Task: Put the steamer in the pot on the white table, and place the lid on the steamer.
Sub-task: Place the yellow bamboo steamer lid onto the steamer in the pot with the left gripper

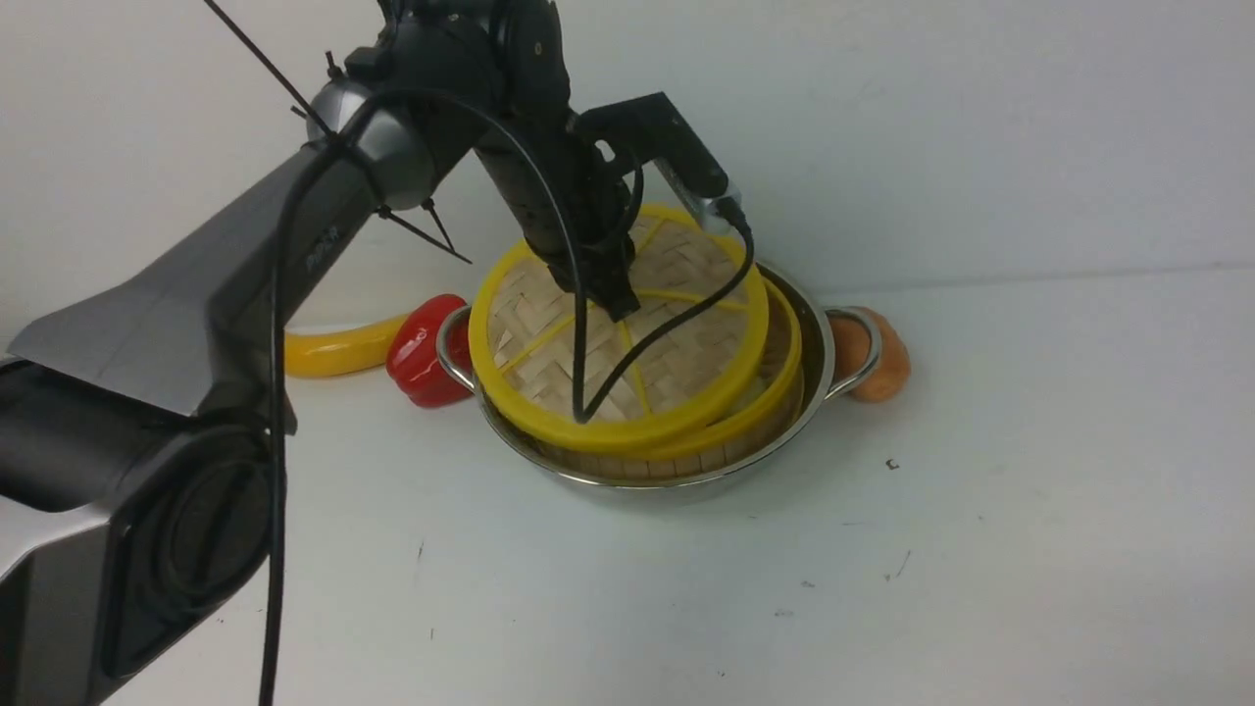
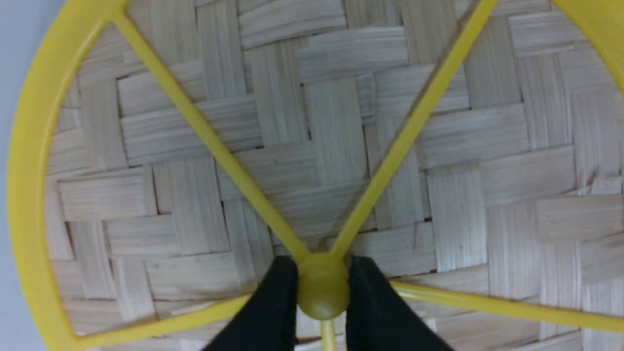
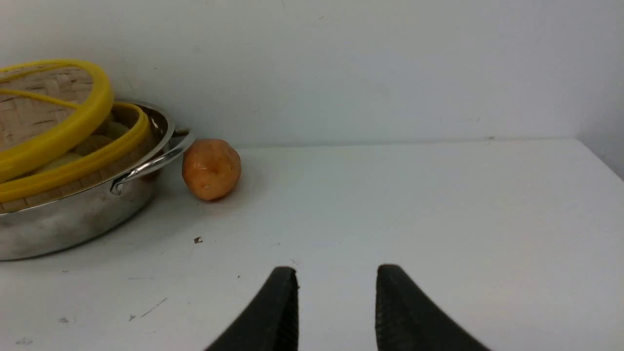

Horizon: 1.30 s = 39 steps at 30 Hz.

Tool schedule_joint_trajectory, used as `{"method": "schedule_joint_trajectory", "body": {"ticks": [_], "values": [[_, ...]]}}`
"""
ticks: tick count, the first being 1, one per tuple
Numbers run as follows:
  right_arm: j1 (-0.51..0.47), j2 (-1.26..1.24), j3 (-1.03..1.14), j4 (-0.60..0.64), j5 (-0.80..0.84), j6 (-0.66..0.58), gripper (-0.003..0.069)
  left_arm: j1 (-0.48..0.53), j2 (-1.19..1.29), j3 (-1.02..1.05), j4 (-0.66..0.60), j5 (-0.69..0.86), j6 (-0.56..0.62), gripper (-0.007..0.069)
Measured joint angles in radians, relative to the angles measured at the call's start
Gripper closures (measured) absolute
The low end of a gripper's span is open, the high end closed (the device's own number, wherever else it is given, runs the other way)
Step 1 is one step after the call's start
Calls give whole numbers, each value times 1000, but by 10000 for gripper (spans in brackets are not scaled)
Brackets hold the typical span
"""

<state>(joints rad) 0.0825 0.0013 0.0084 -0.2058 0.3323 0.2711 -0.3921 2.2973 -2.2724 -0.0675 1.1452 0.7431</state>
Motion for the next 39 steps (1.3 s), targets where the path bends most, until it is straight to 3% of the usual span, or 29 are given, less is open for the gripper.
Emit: {"method": "schedule_joint_trajectory", "body": {"ticks": [12,17,23,28,39], "values": [[0,0,0,0,0,0,416,-44,35,0,-1,-43,93,510],[0,0,0,0,0,0,416,-45,39,0,23,-47,65,510],[0,0,0,0,0,0,416,-47,42,0,96,-55,-84,510],[0,0,0,0,-1,0,416,-49,42,0,112,-49,-129,510],[0,0,0,0,-1,0,416,-49,42,0,113,-49,-93,510]]}}
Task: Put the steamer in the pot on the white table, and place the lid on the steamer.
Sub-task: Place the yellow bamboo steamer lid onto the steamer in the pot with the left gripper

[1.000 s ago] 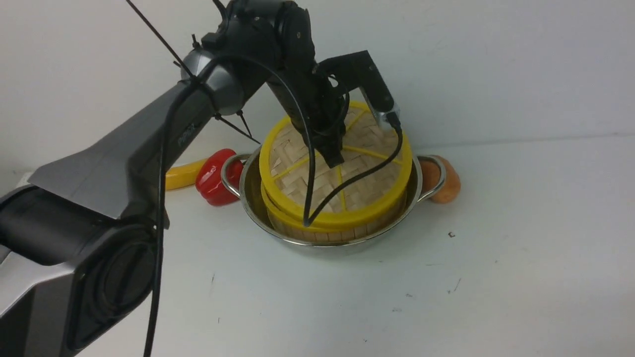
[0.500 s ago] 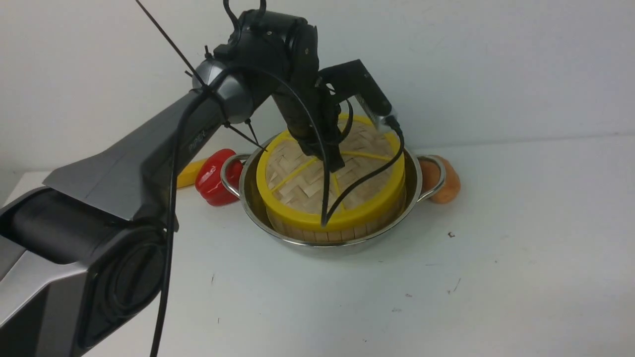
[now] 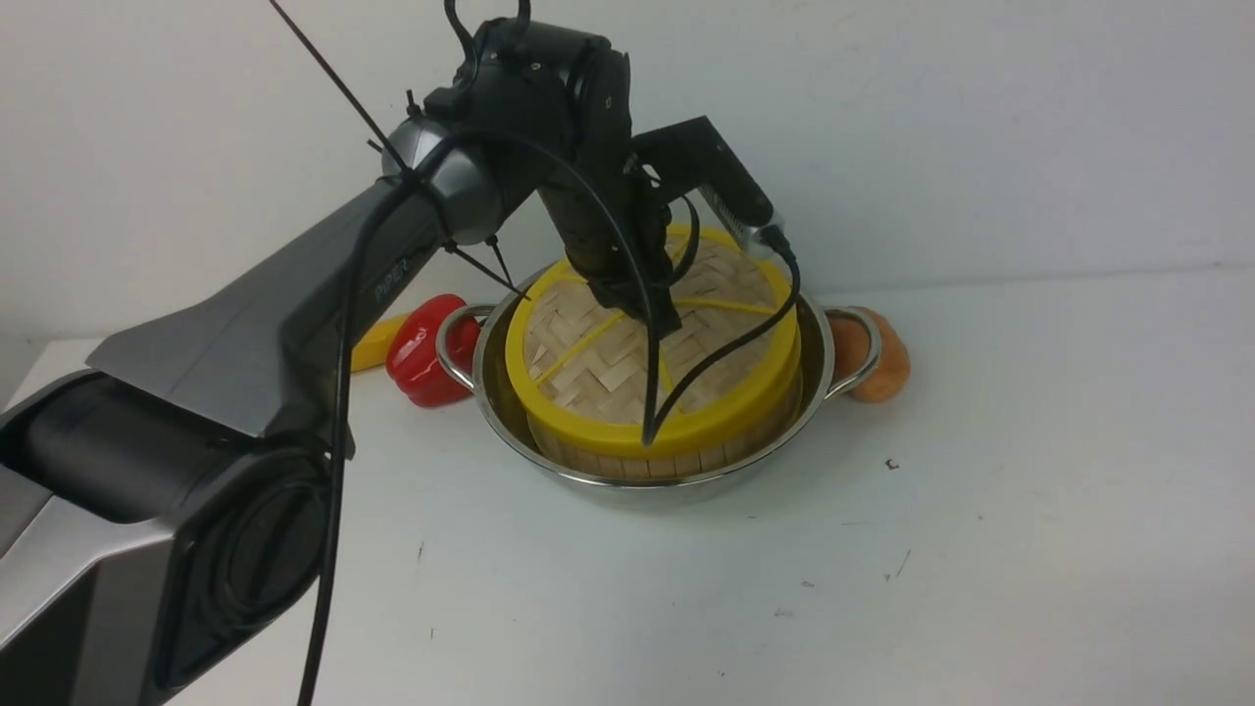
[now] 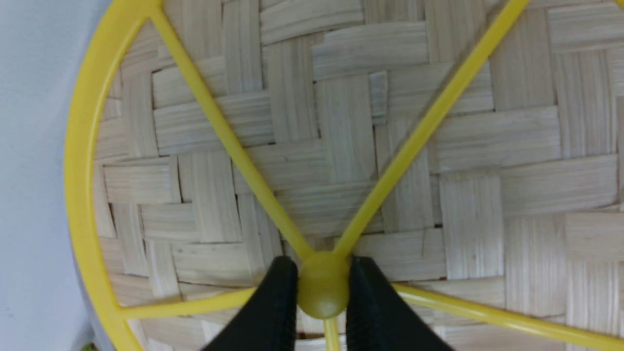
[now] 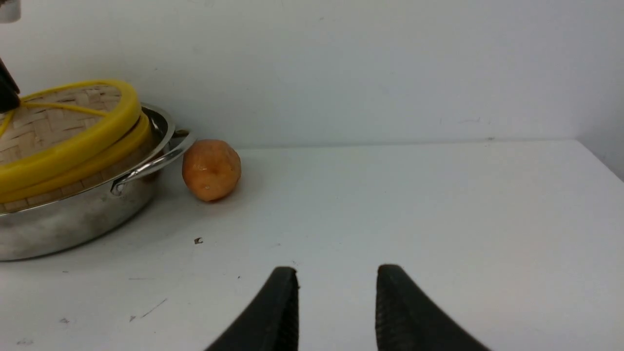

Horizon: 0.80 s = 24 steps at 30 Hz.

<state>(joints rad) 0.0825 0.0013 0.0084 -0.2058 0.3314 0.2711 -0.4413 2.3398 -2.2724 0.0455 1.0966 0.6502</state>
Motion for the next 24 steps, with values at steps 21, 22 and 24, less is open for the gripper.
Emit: {"method": "schedule_joint_trajectory", "body": {"ticks": [21,22,24], "values": [[0,0,0,0,0,0,416,-1,1,0,-7,-22,64,510],[0,0,0,0,0,0,416,-1,3,0,-8,-23,70,510],[0,0,0,0,0,0,416,-1,9,0,-11,-27,84,510]]}}
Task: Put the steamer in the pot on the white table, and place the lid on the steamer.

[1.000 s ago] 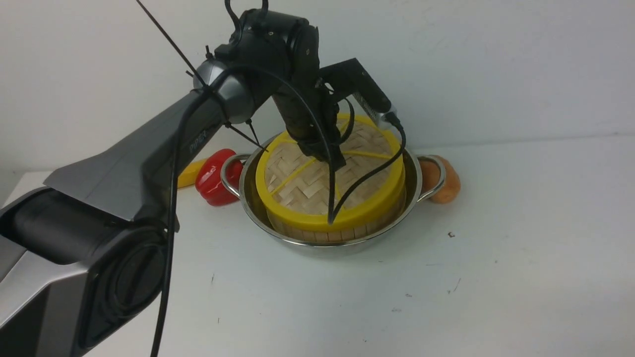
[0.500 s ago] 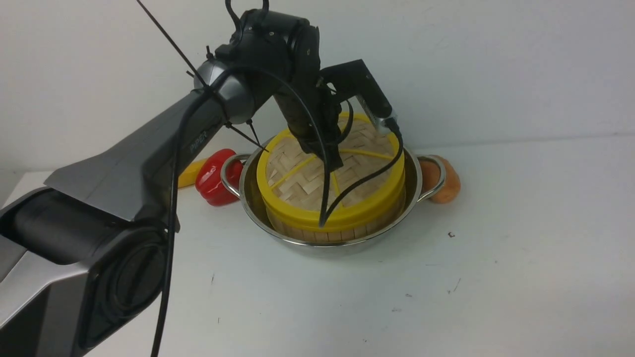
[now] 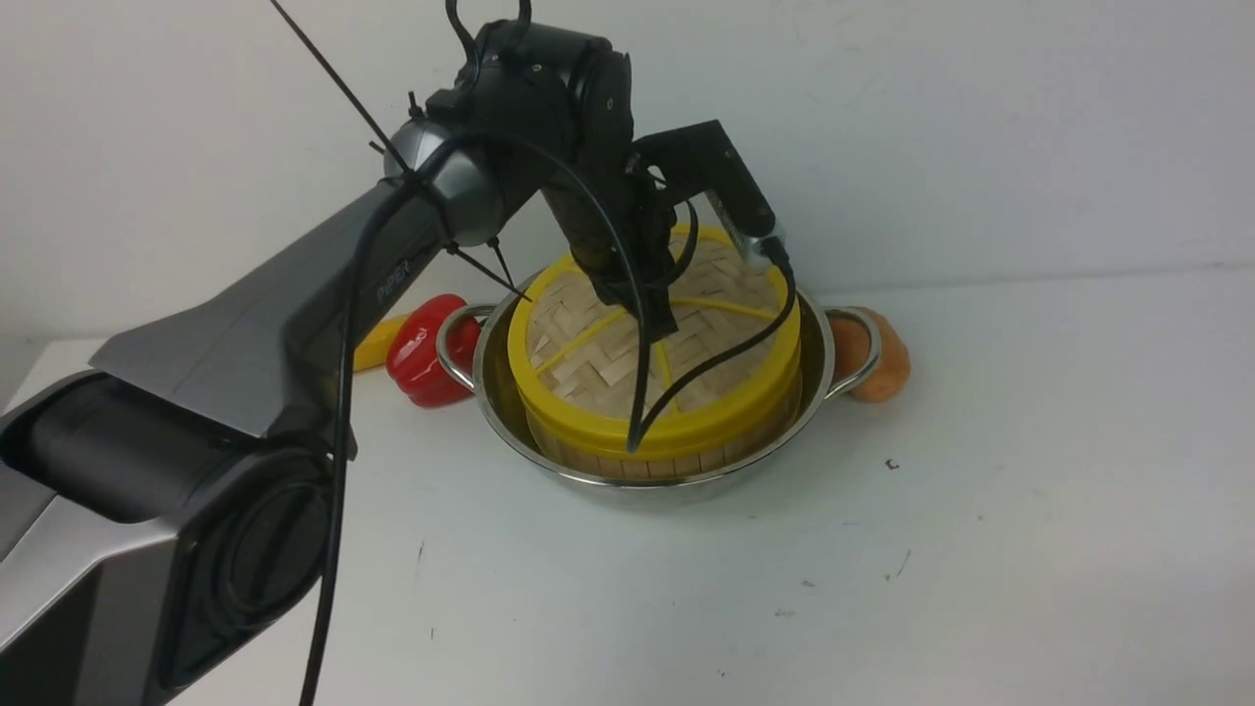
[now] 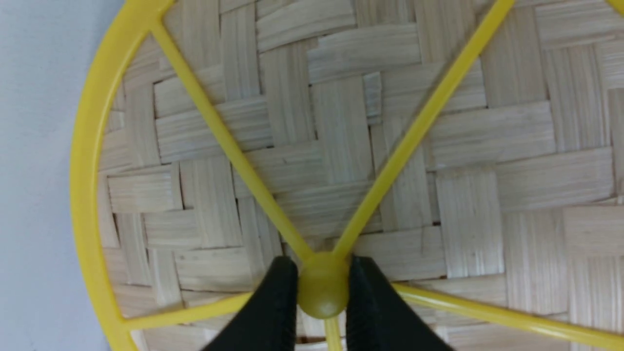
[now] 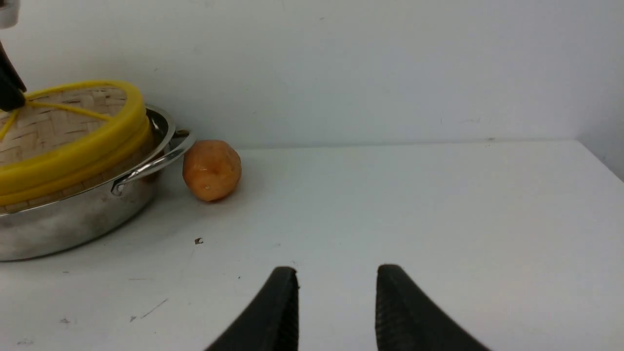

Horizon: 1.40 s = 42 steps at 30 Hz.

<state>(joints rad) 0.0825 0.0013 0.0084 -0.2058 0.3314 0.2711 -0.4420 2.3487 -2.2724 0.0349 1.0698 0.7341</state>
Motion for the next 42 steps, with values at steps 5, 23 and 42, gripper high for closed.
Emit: {"method": "schedule_joint_trajectory", "body": {"ticks": [5,23,42], "values": [[0,0,0,0,0,0,416,0,9,0,-1,-18,1,510],[0,0,0,0,0,0,416,0,-62,-5,135,-45,-137,13],[0,0,0,0,-1,0,416,0,-509,-5,225,145,-750,502]]}}
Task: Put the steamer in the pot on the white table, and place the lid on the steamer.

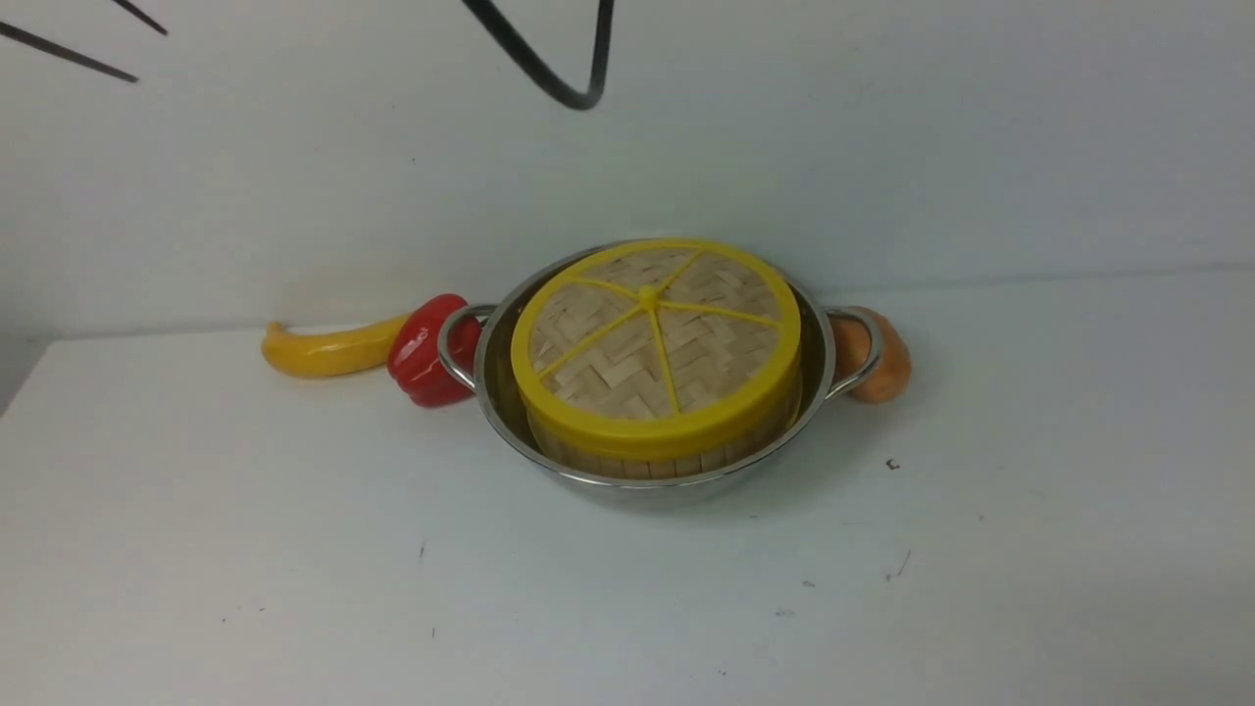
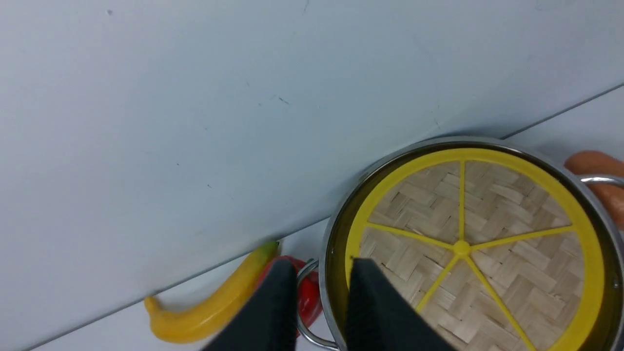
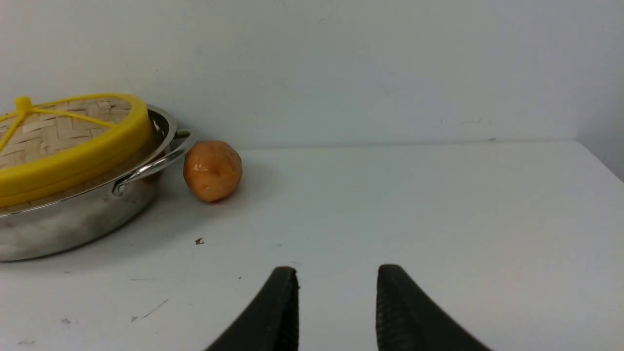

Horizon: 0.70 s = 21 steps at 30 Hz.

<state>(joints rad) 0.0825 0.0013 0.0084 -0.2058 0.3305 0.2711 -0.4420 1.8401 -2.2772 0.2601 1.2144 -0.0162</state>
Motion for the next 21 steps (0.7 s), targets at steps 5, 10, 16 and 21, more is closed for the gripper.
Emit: {"method": "schedule_joint_trajectory", "body": {"ticks": [5,10,16,21], "values": [[0,0,0,0,0,0,416,0,0,0,0,4,-4,629],[0,0,0,0,0,0,416,0,1,0,2,4,-4,647],[0,0,0,0,0,0,416,1,-17,18,14,4,-4,634],[0,0,0,0,0,-1,416,2,-183,235,8,-25,-4,615]]}}
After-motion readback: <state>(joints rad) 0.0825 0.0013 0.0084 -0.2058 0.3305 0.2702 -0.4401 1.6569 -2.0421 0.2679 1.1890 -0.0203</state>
